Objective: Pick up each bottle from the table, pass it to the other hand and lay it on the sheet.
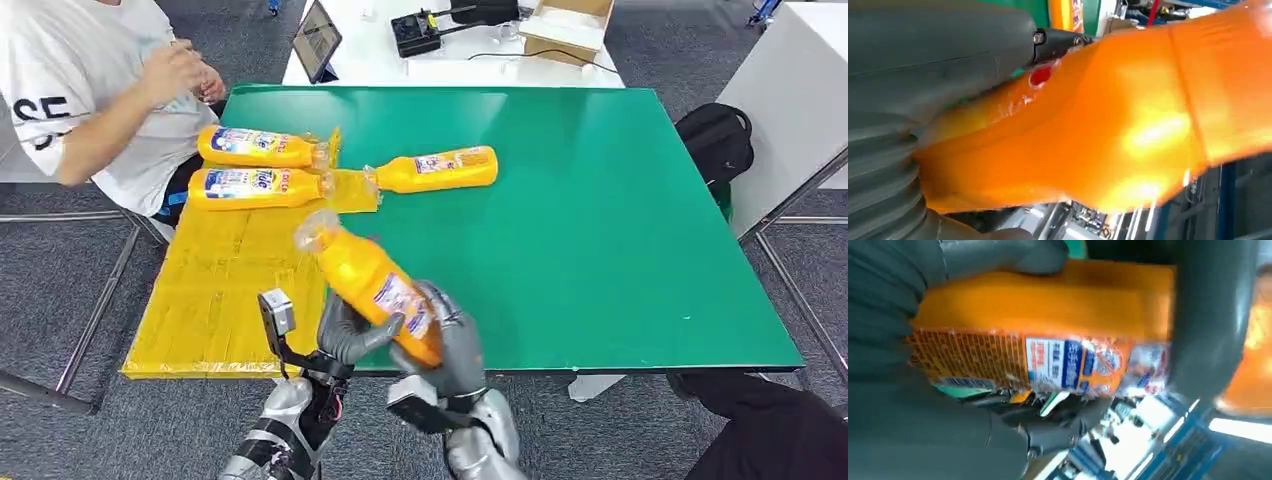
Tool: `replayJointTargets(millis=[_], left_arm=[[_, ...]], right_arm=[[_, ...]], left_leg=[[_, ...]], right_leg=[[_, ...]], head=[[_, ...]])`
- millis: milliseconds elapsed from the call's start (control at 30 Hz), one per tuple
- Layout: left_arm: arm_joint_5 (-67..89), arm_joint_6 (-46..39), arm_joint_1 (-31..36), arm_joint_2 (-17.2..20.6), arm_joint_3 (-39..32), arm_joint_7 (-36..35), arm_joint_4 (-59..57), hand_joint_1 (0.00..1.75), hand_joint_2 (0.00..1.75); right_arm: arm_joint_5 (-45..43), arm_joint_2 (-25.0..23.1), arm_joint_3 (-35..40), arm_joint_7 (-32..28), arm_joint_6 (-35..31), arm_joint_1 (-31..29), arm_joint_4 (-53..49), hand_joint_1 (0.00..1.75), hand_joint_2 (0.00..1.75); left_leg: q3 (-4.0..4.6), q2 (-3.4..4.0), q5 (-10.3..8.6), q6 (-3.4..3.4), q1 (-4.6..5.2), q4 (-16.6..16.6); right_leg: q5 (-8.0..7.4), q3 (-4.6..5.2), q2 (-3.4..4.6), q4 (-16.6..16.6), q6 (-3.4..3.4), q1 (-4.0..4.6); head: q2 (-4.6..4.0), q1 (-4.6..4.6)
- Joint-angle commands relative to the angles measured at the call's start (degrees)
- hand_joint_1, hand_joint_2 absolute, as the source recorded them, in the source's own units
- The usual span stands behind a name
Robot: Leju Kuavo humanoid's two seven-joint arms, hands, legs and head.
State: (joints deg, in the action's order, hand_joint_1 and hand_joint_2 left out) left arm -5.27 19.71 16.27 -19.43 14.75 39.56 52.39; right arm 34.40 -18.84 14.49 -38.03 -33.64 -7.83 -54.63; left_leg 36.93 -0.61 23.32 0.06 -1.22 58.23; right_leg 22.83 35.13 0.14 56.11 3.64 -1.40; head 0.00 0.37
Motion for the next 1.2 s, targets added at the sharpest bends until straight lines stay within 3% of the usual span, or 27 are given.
replayJointTargets(millis=[33, 233, 500, 533, 567, 1033, 1133, 1167, 1200], left_arm=[[-0.1, -2.5, 2.7, -0.6, 1.7, -0.2, -5.9, 0.00, 1.75], [-0.4, -3.7, 3.1, -0.6, 0.5, -0.4, -7.0, 0.00, 1.75], [-4.1, -1.7, 2.9, -0.6, -0.6, -0.3, -5.9, 0.00, 1.75], [-4.1, -1.8, 2.8, -0.6, -0.7, -0.2, -5.7, 0.47, 1.75], [-3.8, -2.1, 2.5, -0.6, -0.6, 0.0, -5.1, 1.75, 1.75], [-2.0, -1.9, 2.0, -0.6, -0.3, 0.4, -3.0, 1.75, 1.75], [-1.1, -3.4, 2.2, -0.6, -0.4, 0.4, -1.6, 1.75, 1.75], [-0.5, -4.2, 2.1, -0.6, -0.6, 0.4, -0.7, 1.75, 1.75], [0.1, -5.2, 2.1, -0.6, -0.7, 0.4, 0.2, 1.75, 1.75]], right_arm=[[-4.8, -1.2, 15.3, -2.0, -1.0, -5.2, 18.7, 1.75, 1.75], [-11.7, -1.2, 21.6, -2.0, -2.4, -5.5, 19.8, 1.75, 1.75], [-13.6, -1.2, 23.4, -2.0, -2.4, -6.1, 21.9, 1.75, 1.75], [-13.7, -1.2, 23.2, -2.0, -2.3, -6.2, 22.2, 1.75, 1.75], [-13.9, -1.2, 23.2, -2.0, -2.3, -6.2, 22.3, 1.75, 1.75], [-12.2, -1.2, 20.1, -2.0, -2.6, -7.0, 22.5, 1.71, 1.75], [-9.9, -1.2, 17.1, -2.0, -2.9, -7.6, 21.4, 1.40, 1.75], [-8.9, -1.2, 15.7, -2.0, -2.9, -7.9, 20.8, 0.03, 1.75], [-8.2, -1.2, 14.5, -2.0, -2.9, -8.3, 20.4, 0.00, 1.75]], left_leg=[[-0.25, 0.14, 0.11, 0.04, -0.04, 0.0], [-0.18, 0.06, 0.10, 0.03, -0.02, 0.0], [-0.25, 0.02, 0.14, 0.05, -0.03, 0.0], [-0.15, 0.01, 0.09, 0.04, -0.02, 0.0], [-0.29, 0.00, 0.15, 0.06, -0.02, 0.0], [-0.16, -0.01, 0.11, 0.05, -0.03, 0.0], [-0.17, -0.03, 0.11, 0.06, 0.00, 0.0], [-0.07, -0.02, 0.07, 0.05, -0.02, 0.0], [-0.21, -0.04, 0.14, 0.07, -0.02, 0.0]], right_leg=[[0.04, -0.25, 0.10, -0.1, -0.13, 0.07], [0.07, -0.20, 0.01, 0.0, -0.13, 0.05], [0.14, -0.26, -0.09, 0.0, -0.17, 0.07], [0.09, -0.15, -0.09, 0.0, -0.13, 0.05], [0.16, -0.30, -0.12, 0.0, -0.18, 0.07], [0.12, -0.17, -0.12, 0.0, -0.15, 0.06], [0.13, -0.17, -0.14, 0.0, -0.15, 0.04], [0.09, -0.08, -0.13, 0.0, -0.13, 0.04], [0.16, -0.22, -0.17, 0.0, -0.19, 0.06]], head=[[0.00, 0.07], [0.00, 0.04], [0.00, 0.02], [0.00, 0.02], [0.00, 0.02], [0.00, 0.02], [0.00, 0.00], [0.00, 0.02], [0.00, 0.00]])
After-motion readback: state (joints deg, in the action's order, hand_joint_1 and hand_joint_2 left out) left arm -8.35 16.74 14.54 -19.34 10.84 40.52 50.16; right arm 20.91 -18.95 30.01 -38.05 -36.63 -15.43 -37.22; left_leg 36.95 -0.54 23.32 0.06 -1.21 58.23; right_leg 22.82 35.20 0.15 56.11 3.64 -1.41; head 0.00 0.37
